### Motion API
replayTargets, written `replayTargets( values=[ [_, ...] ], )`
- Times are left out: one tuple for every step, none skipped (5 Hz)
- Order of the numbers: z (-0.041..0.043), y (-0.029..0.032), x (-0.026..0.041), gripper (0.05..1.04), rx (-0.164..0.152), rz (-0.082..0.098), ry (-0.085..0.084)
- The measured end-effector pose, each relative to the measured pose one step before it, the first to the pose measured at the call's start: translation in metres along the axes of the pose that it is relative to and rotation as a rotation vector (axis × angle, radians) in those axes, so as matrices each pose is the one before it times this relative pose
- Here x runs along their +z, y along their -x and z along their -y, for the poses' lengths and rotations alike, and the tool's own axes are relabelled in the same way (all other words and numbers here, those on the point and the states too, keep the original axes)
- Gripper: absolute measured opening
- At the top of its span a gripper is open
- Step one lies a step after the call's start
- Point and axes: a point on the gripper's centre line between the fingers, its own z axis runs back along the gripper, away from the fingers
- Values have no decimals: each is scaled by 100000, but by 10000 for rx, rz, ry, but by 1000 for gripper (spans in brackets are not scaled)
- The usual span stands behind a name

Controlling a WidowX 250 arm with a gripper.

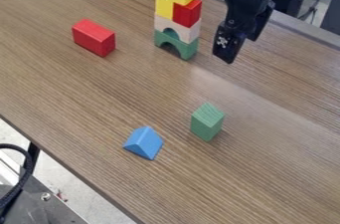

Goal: Put the green cube on top of yellow block

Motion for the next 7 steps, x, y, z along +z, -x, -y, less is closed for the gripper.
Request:
replayTargets(
  values=[
    [-587, 71, -1106, 999, -55, 67, -390],
    [-1268, 135, -931, 999, -341, 16, -443],
    [-663, 454, -408, 999, -325, -25, -233],
    [-979, 547, -204, 999, -297, -327, -227],
    [-459, 471, -289, 999, -144, -251, 207],
    [28, 443, -440, 999, 285, 153, 274],
    [-196, 349, -317, 999, 34, -85, -222]
  ],
)
